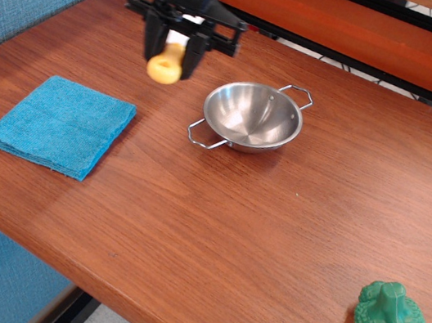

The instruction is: Pick the knife and place it on the front edge of the table

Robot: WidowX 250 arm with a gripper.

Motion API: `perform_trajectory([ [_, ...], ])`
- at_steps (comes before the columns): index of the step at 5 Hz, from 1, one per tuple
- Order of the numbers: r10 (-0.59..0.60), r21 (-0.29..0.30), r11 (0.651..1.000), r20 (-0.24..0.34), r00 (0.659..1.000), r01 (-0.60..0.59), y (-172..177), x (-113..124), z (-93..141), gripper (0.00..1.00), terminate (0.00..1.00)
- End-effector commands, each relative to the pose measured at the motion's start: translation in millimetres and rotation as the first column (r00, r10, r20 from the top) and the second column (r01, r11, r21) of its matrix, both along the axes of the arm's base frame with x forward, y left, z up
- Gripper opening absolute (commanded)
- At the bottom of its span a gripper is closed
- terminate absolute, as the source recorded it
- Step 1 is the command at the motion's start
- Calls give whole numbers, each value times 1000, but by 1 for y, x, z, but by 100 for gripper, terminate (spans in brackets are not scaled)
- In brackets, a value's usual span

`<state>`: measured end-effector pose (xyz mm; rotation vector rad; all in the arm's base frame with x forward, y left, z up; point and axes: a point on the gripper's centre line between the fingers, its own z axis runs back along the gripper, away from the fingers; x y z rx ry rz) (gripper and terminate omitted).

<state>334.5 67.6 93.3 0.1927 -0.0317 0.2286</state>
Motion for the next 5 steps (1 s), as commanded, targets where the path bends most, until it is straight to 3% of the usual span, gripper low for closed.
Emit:
perform_trajectory([
  [1,-359,-73,929,65,931,363,-57,-45,18,0,0],
  [2,-460,-127,878,38,887,461,-70,-59,7,0,0],
  [3,-542,-108,834,18,840,540,-87,-70,-9,0,0],
  [5,-542,-117,833,20,840,541,-118,-76,-28,0,0],
])
